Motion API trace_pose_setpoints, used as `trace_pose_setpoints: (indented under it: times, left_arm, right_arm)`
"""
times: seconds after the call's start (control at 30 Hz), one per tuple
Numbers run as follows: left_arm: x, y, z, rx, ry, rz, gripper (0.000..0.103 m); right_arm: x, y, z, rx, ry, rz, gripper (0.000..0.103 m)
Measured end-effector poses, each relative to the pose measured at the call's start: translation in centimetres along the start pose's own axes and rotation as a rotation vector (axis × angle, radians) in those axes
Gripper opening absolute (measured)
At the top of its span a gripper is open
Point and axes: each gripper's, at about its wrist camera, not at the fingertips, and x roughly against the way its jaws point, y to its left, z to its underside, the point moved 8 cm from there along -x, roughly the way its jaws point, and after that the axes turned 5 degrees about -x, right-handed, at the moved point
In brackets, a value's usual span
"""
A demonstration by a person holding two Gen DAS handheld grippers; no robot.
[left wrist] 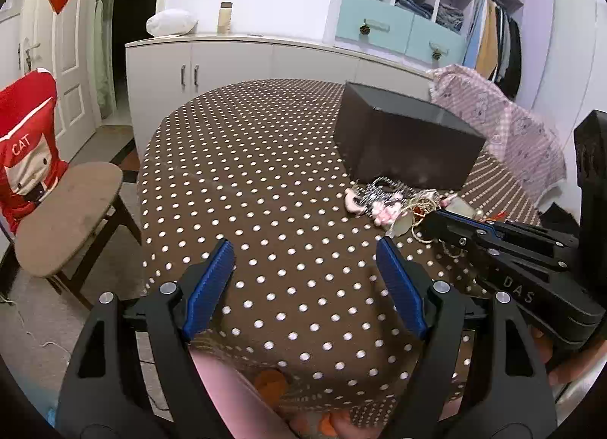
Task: Organize jewelry
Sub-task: 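Grasp a silver chain with the right gripper while the left gripper grasps a pink charm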
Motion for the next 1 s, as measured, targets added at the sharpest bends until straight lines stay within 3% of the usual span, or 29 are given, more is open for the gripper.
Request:
trace_pose_setpoints:
  times: [0.37,0.7,0.8,0.9,1.0]
  left_arm:
    - [-0.6,-2.2,-1.8,-0.019,-0.016,0.065,0.077]
    - [-2.4,-4.7,-2.2,-0.068,0.034,0.104,0.076]
    - [-3.5,-5.2,-2.0,-0.075,0.074,0.109,0.056]
    - [-4.2,-5.3,-2.1,-0.079,0.084,0.096,0.051]
    - [-4.6,-5.4,-2.2,-0.088,0.092,0.085,0.036]
  right_arm:
    - [4.5,-0.5,-3.5,-0.026,-0.136,-0.039,0.004]
    - [7.3,-2.6,-5.2,-0.062,-0.217,-0.027,0.004]
    - [7.8,-3.1,-5.0,-0.071,-0.224,-0.025,0.004]
    - [8.3,-3.7,-5.1,-0.081,-0.228,-0.027,0.004]
    - [8.4,-4.2,-5.0,-0.090,-0.227,-0.020,0.004]
